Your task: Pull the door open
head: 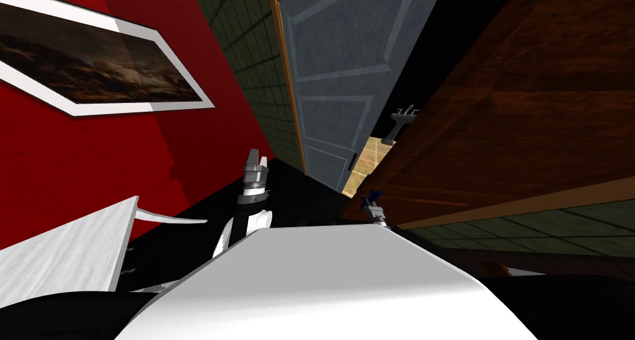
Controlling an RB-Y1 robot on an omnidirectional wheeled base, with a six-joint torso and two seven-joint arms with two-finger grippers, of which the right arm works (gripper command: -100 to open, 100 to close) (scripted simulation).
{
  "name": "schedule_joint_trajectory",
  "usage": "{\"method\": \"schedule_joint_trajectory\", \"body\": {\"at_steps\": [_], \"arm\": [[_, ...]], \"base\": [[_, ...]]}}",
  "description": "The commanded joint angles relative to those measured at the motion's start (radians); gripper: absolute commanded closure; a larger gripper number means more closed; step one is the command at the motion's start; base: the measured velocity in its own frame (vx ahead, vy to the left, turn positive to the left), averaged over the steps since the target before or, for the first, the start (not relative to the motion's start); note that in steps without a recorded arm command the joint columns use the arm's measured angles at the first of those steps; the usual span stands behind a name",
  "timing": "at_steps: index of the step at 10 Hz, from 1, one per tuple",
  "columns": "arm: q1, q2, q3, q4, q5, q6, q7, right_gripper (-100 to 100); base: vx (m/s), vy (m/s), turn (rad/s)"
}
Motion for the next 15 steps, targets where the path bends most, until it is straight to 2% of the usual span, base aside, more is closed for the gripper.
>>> {"method": "schedule_joint_trajectory", "body": {"at_steps": [1,2,6,7,8,9,15], "arm": [[0.011,-0.011,0.019,0.008,0.011,-0.025,-0.018,100],[0.019,-0.026,0.035,0.013,0.02,-0.045,-0.035,100],[0.038,-0.061,0.075,0.024,0.044,-0.096,-0.077,100],[0.036,-0.054,0.072,0.029,0.041,-0.083,-0.071,100],[0.035,-0.062,0.085,0.045,0.047,-0.102,-0.085,100],[0.034,-0.064,0.088,0.048,0.049,-0.106,-0.088,100],[0.021,-0.096,0.128,0.098,0.067,-0.176,-0.136,100]], "base": [[-0.234,-0.063,0.145],[-0.273,-0.039,0.171],[-0.234,-0.063,0.141],[-0.093,-0.014,0.023],[-0.16,-0.045,0.147],[-0.219,-0.053,0.145],[-0.24,-0.059,0.148]]}}
